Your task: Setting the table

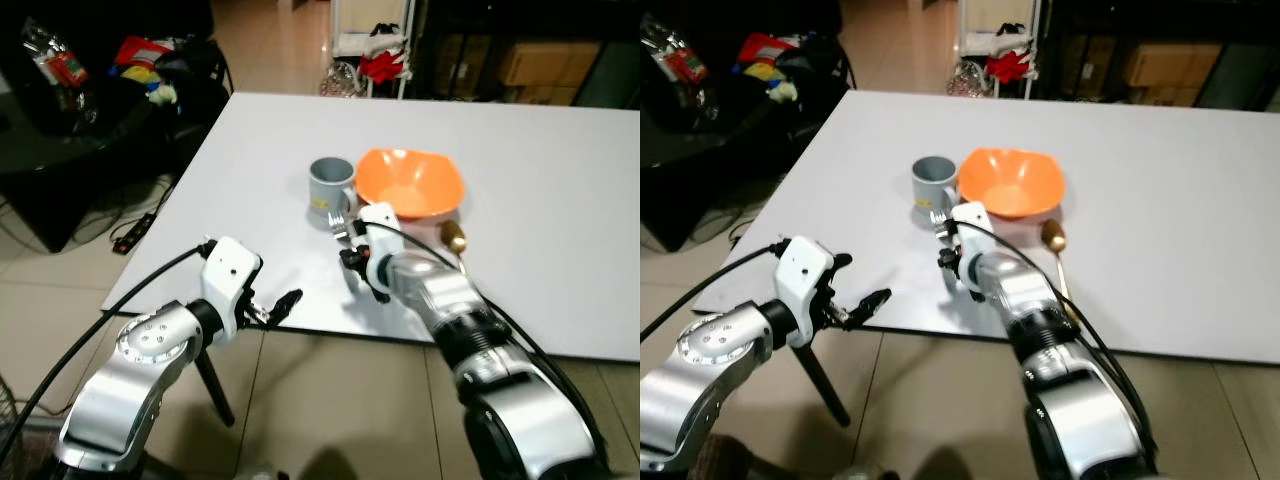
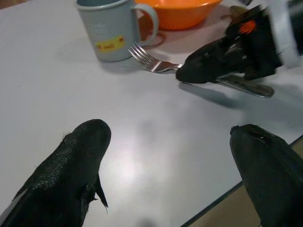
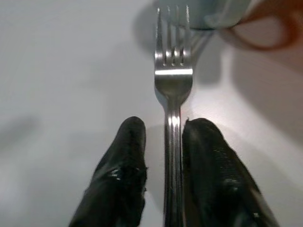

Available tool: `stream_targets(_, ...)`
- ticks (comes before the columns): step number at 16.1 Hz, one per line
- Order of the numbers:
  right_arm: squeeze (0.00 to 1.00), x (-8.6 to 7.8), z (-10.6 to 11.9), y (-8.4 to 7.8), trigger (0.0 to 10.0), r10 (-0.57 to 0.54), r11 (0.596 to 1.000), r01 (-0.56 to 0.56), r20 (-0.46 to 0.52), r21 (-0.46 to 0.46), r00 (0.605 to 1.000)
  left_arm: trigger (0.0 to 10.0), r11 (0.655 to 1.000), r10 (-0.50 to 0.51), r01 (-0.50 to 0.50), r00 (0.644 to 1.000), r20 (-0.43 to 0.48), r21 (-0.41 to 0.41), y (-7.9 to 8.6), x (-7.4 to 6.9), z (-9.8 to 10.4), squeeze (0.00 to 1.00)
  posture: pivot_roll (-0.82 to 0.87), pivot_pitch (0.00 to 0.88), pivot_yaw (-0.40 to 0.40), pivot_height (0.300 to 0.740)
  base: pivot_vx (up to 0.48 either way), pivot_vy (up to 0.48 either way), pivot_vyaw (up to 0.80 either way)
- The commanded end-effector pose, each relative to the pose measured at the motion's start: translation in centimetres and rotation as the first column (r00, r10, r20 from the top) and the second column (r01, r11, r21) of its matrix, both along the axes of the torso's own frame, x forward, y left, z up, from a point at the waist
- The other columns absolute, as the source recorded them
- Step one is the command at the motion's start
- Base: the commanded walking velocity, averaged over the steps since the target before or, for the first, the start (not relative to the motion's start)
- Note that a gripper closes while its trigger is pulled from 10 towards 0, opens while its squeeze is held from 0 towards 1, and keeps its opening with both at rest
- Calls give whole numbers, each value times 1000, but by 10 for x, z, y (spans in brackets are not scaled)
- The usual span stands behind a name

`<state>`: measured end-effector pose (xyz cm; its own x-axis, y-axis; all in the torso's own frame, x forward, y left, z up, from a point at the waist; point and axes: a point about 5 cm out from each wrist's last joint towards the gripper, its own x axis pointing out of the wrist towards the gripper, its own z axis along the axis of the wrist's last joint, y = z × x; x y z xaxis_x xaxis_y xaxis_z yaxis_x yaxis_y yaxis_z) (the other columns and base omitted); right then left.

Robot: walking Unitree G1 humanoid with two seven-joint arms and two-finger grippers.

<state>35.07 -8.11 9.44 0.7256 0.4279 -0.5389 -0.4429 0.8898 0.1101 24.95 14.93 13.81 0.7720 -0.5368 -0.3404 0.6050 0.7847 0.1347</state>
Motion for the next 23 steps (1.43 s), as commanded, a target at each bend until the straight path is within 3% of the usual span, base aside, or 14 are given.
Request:
stream_targets(1, 1000, 1, 13, -3, 10000, 19, 999, -21, 34, 50, 999, 10000, 1000, -10, 10, 1000, 4, 14, 1, 1, 2, 0, 153, 0, 42, 740, 0, 0, 0)
stream_targets(4, 1000, 0, 12, -30, 10000, -54, 998, 53, 70, 18, 996, 10000, 1000, -7, 6, 1000, 11, 20, 1, 2, 2, 0, 145, 0, 50, 740, 0, 0, 0)
stream_targets(8, 1000, -3, 4, -30, 10000, -36, 999, 36, 33, 8, 999, 10000, 999, -17, 17, 1000, 15, 31, 1, 3, 2, 0, 149, 0, 53, 740, 0, 0, 0)
stream_targets(10, 1000, -5, 5, -18, 10000, -2, 999, 1, 18, 35, 1000, 10000, 999, -13, 12, 1000, 17, 35, 3, 1, 3, 0, 159, 0, 46, 740, 0, 0, 0)
stream_targets(12, 1000, -10, 5, 5, 10000, 69, 994, -68, -16, 90, 997, 10000, 999, -5, 4, 1000, 17, 39, 5, 0, 3, 0, 165, 0, 42, 740, 0, 0, 0)
stream_targets(16, 1000, -14, 7, 28, 10000, 97, 980, -82, -71, 184, 993, 10000, 999, 11, -12, 1000, 25, 44, 8, 1, 4, 0, 173, 0, 36, 740, 0, 0, 0)
stream_targets(17, 706, -13, 9, 34, 10000, 75, 970, -48, -103, 239, 992, 10000, 999, 20, -22, 999, 31, 46, 9, 2, 4, 0, 173, 0, 34, 740, 0, 0, 0)
stream_targets(18, 655, -12, 11, 36, 10000, 59, 962, -24, -123, 271, 991, 10000, 999, 25, -27, 999, 34, 47, 10, 2, 5, 0, 173, 0, 34, 740, 0, 0, 0)
stream_targets(19, 267, -10, 13, 36, 10000, 37, 960, -1, -122, 280, 992, 10000, 998, 29, -31, 999, 36, 49, 11, 3, 5, 0, 173, 0, 34, 740, 0, 0, 0)
stream_targets(20, 20, -8, 14, 35, 10000, 25, 961, 7, -114, 278, 993, 10000, 998, 37, -39, 998, 41, 51, 11, 4, 5, 0, 173, 0, 34, 740, 0, 0, 0)
stream_targets(22, 0, -6, 18, 31, 10000, 24, 962, 1, -89, 271, 996, 10000, 997, 53, -56, 998, 46, 54, 11, 6, 5, 0, 173, 0, 34, 740, 0, 0, 0)
stream_targets(23, 0, -5, 24, 17, 10000, 24, 977, -17, -31, 211, 999, 10000, 993, 102, -103, 995, 24, 58, 13, 11, 1, 0, 169, 0, 35, 740, 0, 0, 0)
